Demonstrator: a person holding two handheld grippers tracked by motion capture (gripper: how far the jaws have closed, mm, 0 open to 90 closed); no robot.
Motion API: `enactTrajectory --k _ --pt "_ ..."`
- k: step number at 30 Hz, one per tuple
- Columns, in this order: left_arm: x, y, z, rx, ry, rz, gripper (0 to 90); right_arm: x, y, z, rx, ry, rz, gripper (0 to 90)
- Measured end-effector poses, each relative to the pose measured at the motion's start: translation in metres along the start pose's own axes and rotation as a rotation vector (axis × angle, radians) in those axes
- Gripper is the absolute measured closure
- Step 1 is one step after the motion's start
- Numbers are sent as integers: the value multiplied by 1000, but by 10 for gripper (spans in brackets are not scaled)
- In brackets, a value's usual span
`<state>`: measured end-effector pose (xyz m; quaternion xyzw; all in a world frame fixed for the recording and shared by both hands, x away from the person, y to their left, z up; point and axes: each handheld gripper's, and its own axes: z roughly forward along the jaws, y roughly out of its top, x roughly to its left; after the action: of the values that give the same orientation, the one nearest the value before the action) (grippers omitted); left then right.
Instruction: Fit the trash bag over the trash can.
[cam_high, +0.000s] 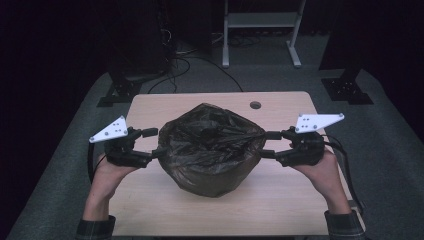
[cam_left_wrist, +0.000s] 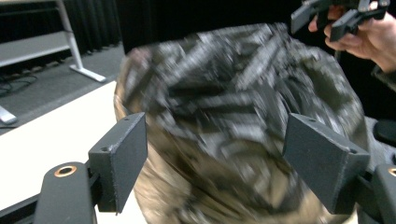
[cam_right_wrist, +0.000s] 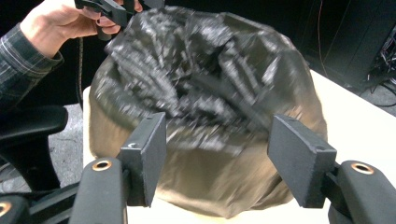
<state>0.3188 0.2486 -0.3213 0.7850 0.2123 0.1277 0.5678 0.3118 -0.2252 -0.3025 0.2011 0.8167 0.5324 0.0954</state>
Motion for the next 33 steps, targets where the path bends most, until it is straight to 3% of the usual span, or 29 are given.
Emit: enactTrajectory --k 4,8,9,10,11,13,19,22,23,24,26,27,28,30,33 --pt "-3 -12 5 22 -34 -1 211 2 -9 4 17 -28 14 345" --pt "-5 -18 10 67 -81 25 379 -6 -11 5 -13 -34 48 345" --pt "-6 -20 12 91 -96 40 379 -9 -10 5 -25 -41 59 346" --pt "-7 -22 15 123 -106 59 489 -16 -6 5 -49 -61 69 347" --pt "-7 -22 15 123 -106 59 541 -19 -4 6 -59 -60 76 351" --pt "-10 -26 21 169 -124 103 668 -27 3 10 -76 -72 84 357" --pt "-11 -30 27 228 -132 145 826 -52 27 36 -62 -67 108 381" --pt "-9 -32 28 221 -131 140 862 -63 33 57 -15 -64 124 430" --pt "-9 -32 28 221 -131 140 871 -63 33 57 -15 -64 124 430" --pt "-7 -34 27 203 -136 134 879 -68 33 69 20 -51 131 545" --pt "-5 -36 26 189 -141 121 890 -70 32 74 35 -44 140 690" --pt "-5 -36 26 189 -141 121 891 -70 32 74 35 -44 140 690" --pt "-4 -38 25 177 -145 114 893 -71 31 77 34 -59 142 812" --pt "-2 -39 25 173 -148 109 893 -72 31 76 22 -62 141 895" --pt "-1 -41 27 177 -139 107 895 -74 31 77 22 -101 144 898"
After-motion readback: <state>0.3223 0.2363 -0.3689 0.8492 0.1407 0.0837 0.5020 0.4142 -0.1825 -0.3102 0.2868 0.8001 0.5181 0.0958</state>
